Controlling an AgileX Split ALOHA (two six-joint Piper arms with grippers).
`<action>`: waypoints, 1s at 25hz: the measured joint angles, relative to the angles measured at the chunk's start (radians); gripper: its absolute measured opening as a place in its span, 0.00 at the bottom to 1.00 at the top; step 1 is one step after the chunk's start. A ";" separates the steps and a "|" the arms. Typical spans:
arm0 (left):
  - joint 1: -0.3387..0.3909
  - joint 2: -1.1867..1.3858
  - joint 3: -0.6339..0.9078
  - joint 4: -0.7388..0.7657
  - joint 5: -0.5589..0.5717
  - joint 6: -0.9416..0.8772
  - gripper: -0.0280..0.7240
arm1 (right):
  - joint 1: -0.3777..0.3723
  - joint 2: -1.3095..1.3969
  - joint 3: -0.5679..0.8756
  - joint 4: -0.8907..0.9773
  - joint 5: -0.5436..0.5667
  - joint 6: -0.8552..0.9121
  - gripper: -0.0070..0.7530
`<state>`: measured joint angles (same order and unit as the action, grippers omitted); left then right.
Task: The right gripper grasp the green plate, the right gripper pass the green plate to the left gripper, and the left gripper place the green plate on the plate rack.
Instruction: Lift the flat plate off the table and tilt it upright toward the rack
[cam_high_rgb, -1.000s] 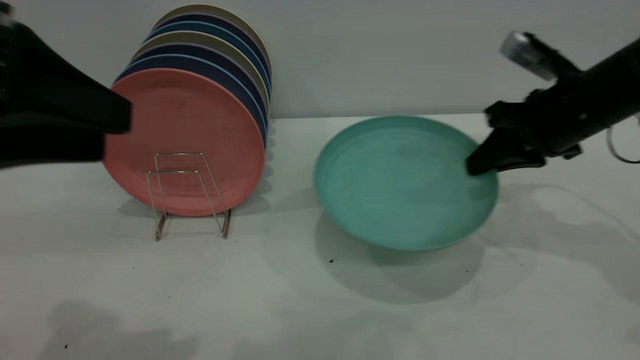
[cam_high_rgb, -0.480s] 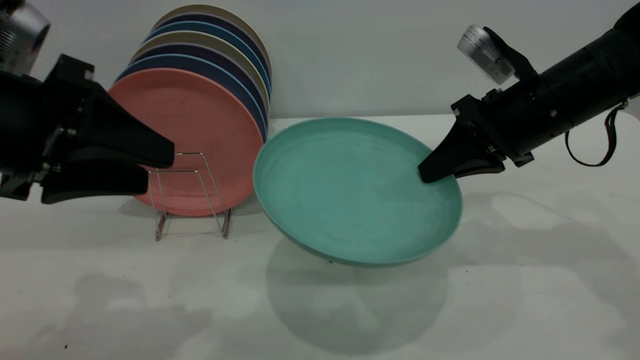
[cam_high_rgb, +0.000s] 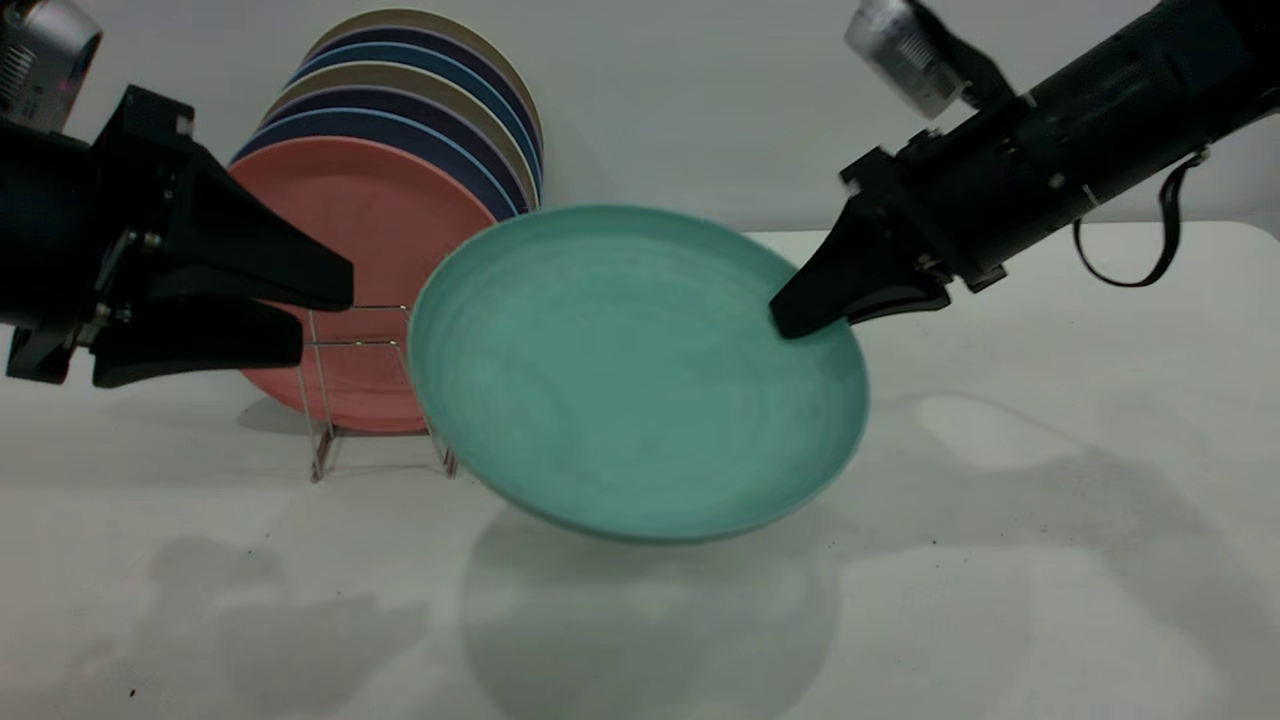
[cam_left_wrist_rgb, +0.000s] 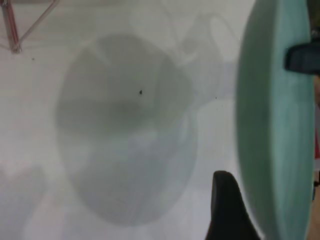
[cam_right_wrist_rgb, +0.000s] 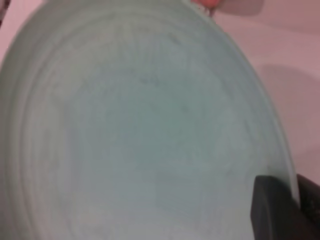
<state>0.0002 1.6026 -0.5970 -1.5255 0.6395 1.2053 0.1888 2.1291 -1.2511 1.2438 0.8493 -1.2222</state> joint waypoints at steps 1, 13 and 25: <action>0.000 0.000 0.000 -0.002 0.000 0.000 0.66 | 0.009 0.000 0.000 -0.001 -0.005 0.001 0.03; 0.000 0.000 0.000 -0.003 0.000 0.000 0.66 | 0.113 0.000 0.000 0.089 0.020 0.001 0.03; 0.000 0.000 0.000 -0.023 -0.006 0.037 0.37 | 0.162 0.000 0.000 0.265 0.046 -0.059 0.13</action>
<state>0.0000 1.6026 -0.5970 -1.5482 0.6331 1.2423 0.3503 2.1291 -1.2511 1.5084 0.8950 -1.2812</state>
